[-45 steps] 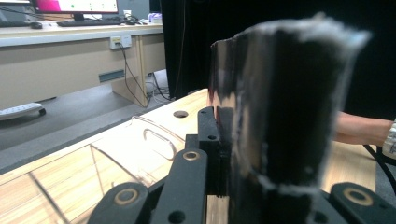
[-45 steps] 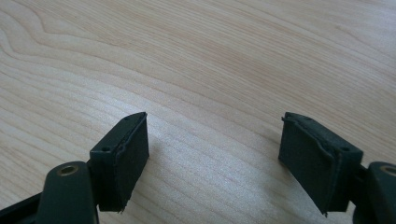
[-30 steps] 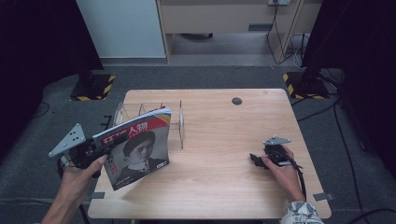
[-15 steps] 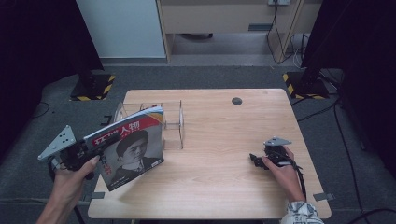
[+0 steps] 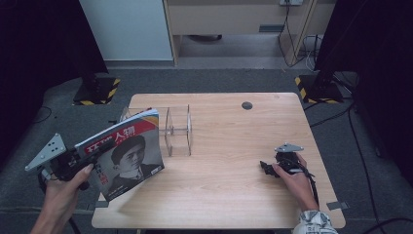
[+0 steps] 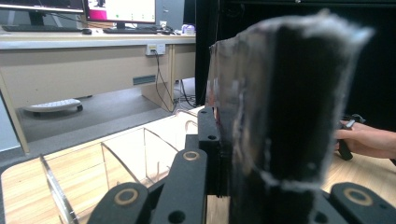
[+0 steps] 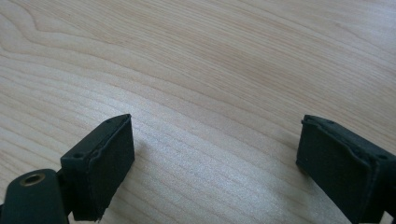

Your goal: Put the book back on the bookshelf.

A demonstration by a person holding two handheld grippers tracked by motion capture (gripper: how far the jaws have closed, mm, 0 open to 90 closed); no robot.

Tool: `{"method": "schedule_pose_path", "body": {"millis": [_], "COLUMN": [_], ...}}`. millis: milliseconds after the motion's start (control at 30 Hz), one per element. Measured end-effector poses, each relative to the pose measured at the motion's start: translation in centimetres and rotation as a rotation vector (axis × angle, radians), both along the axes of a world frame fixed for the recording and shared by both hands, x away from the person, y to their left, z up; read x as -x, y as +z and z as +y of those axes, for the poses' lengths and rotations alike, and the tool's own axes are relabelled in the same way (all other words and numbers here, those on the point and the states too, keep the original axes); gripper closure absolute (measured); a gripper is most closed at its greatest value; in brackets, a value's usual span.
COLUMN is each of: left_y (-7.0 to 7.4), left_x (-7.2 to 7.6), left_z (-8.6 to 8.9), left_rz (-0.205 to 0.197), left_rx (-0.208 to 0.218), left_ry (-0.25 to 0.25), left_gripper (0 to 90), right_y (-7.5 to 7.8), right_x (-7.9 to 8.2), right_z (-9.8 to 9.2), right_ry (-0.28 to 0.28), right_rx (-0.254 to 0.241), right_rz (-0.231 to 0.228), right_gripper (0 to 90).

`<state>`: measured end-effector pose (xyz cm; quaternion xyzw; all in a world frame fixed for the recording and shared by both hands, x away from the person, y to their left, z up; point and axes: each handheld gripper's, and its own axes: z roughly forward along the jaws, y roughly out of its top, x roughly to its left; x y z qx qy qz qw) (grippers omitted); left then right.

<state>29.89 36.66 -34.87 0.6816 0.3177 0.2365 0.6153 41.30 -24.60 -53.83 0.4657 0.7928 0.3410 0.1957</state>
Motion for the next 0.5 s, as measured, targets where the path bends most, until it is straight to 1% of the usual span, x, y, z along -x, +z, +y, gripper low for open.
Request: {"method": "schedule_pose_path", "body": {"millis": [300, 500], "left_y": [-0.1, -0.4], "left_x": [0.7, 0.9], "left_z": [1.4, 2.2], "left_rz": [0.0, 0.006], "left_rx": [0.001, 0.0], "left_ry": [0.022, 0.041], "left_gripper": [86.3, 86.3], "right_y": [0.0, 0.0], "right_x": [0.0, 0.0], "right_z": [0.0, 0.0], "right_ry": [-0.002, -0.002], "right_rx": [0.002, 0.003], "right_rz": [-0.002, -0.001], "right_gripper": [11.1, 11.1]}}
